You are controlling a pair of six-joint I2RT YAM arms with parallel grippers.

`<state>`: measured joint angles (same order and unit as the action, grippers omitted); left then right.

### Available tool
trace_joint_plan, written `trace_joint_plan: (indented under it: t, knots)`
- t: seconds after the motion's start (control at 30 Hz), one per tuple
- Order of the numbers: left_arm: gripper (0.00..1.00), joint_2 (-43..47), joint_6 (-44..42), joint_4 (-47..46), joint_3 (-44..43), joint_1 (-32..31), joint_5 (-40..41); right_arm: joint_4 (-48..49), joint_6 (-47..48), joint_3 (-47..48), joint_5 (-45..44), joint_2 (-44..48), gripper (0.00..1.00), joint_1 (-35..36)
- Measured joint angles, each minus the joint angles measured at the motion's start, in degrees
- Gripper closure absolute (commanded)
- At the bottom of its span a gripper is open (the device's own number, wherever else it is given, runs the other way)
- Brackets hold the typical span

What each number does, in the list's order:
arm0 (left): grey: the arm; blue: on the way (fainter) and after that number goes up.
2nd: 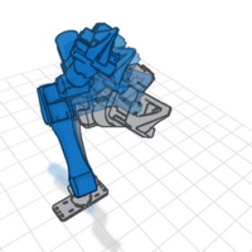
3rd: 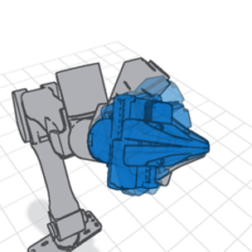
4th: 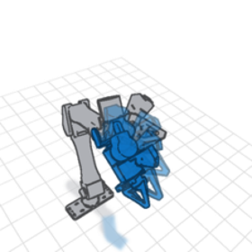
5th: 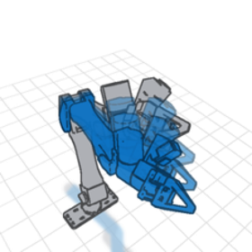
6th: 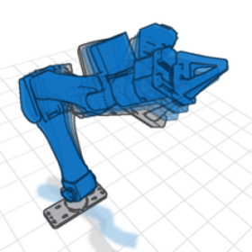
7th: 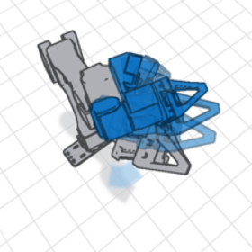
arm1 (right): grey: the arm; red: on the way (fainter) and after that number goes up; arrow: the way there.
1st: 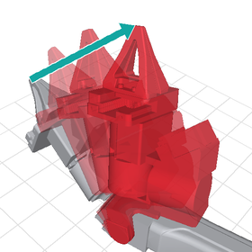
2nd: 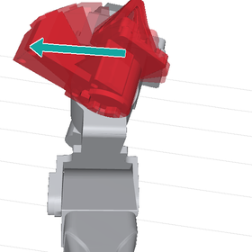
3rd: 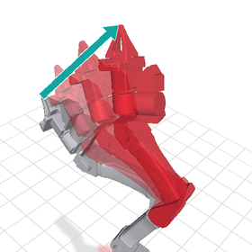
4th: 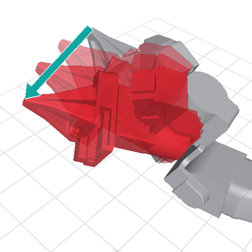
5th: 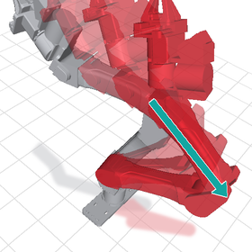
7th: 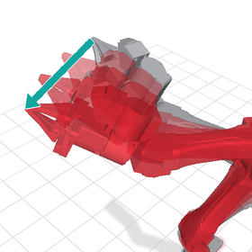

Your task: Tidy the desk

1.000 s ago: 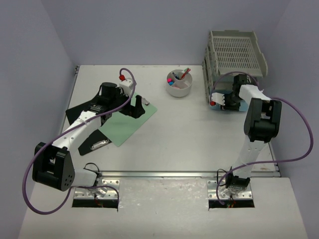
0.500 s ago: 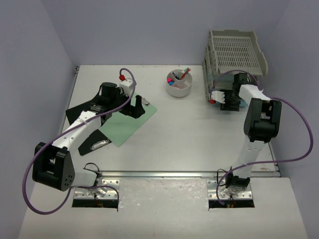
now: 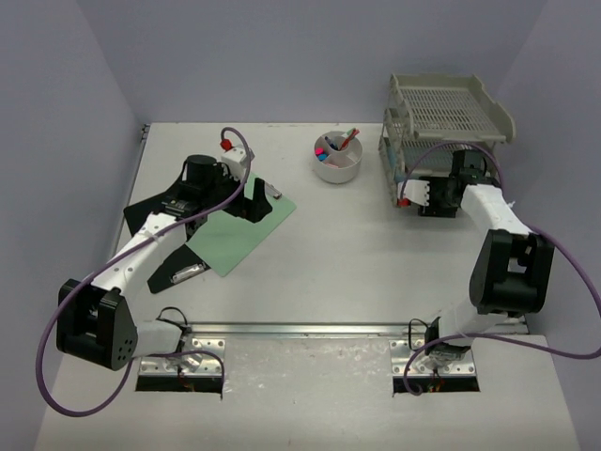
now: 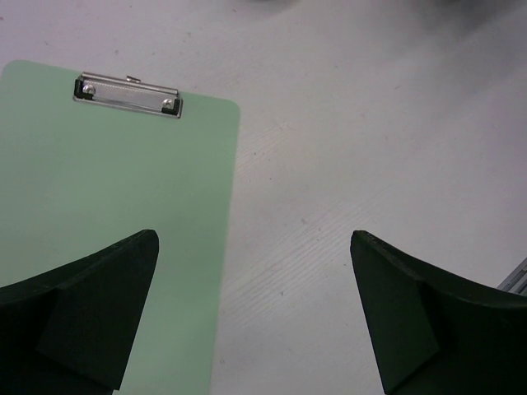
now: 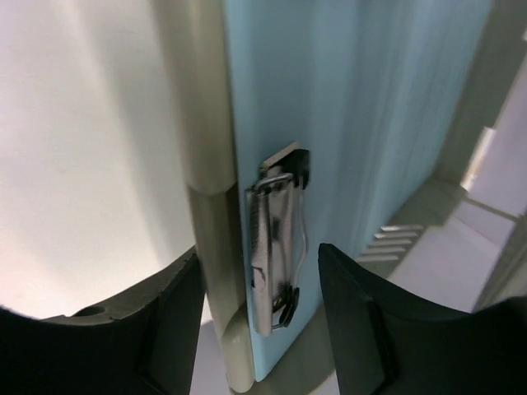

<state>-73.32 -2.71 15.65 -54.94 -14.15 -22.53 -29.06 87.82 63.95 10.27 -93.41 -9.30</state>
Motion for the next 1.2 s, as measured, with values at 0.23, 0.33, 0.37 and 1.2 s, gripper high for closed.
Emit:
trace_joint_plan:
  t: [0.23, 0.33, 0.37, 1.2]
  knots:
    - [0.00, 0.4, 0.2, 0.0, 0.1, 0.0, 0.0, -6.2, -0.4, -5.4, 1.4, 1.7, 0.55, 0.0]
    - [0.00, 0.4, 0.2, 0.0, 0.2, 0.0, 0.0, -7.8, -1.0, -5.1, 1.0, 0.4, 0.49, 0.0]
    - [0.00, 0.4, 0.2, 0.0, 0.3, 0.0, 0.0, -8.3, -1.3, -4.9, 0.8, -0.2, 0.48, 0.0]
    - [0.00, 0.6, 0.2, -0.9, 2.4, 0.0, 0.0, -0.5, -2.1, -19.7, 0.3, 2.9, 1.00, 0.0]
